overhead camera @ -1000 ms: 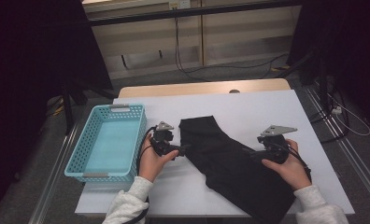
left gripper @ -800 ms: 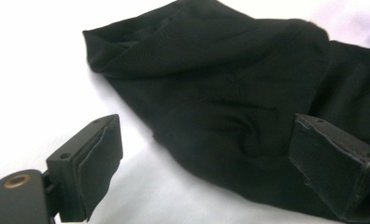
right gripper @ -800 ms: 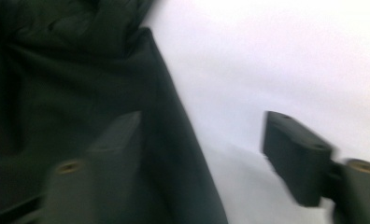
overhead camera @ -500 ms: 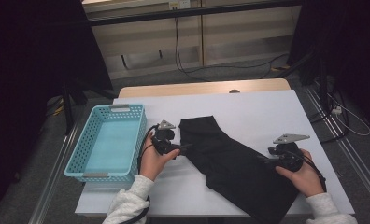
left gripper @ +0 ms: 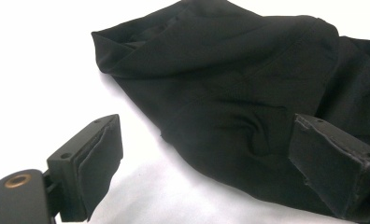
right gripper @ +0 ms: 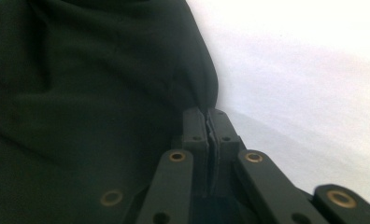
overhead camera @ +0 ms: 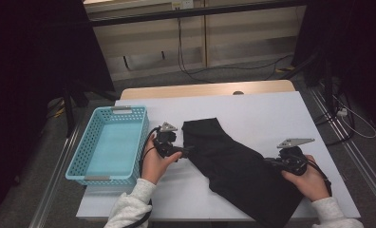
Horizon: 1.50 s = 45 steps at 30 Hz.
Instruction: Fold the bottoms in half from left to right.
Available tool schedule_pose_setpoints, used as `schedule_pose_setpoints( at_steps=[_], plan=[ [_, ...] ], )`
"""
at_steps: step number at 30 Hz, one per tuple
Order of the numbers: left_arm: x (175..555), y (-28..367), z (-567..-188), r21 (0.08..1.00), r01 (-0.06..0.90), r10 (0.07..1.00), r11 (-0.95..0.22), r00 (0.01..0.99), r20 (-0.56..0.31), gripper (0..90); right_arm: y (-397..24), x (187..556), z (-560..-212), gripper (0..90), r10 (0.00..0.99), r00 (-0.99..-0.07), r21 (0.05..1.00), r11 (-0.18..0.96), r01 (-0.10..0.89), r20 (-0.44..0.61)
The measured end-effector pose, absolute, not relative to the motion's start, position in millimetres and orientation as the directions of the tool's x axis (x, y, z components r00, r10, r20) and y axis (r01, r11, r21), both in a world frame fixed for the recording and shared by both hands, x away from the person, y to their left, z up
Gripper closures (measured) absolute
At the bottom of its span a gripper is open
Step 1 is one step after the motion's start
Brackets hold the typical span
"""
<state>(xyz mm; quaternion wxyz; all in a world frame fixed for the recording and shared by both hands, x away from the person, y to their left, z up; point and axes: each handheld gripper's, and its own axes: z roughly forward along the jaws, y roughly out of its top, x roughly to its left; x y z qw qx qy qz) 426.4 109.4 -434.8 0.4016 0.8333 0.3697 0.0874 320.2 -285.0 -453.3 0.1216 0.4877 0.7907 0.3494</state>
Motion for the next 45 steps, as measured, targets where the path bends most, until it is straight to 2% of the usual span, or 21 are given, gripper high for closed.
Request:
schedule_pose_setpoints(
  at_steps=[30, 39, 41, 45],
  plan=[
    [445.0, 106.8, -438.5, 0.733, 0.591, 0.731, -0.336, 0.655, -0.193, 10.5, -301.6, 333.0, -453.5, 88.8, 0.848, -0.508, 0.674, 0.286, 0.682, 0.154],
    [459.6, 102.9, -447.2, 0.722, 0.601, 0.764, -0.343, 0.626, -0.158, 14.4, -301.0, 333.5, -452.6, 88.8, 0.851, -0.505, 0.67, 0.292, 0.682, 0.144],
    [460.7, 102.8, -449.4, 0.718, 0.614, 0.76, -0.329, 0.623, -0.184, 15.4, -302.9, 333.8, -451.7, 88.8, 0.851, -0.507, 0.671, 0.297, 0.679, 0.136],
    [461.6, 102.1, -449.6, 0.718, 0.614, 0.764, -0.326, 0.619, -0.182, 15.4, -308.5, 334.7, -450.5, 88.9, 0.858, -0.494, 0.67, 0.287, 0.684, 0.138]
  ],
)
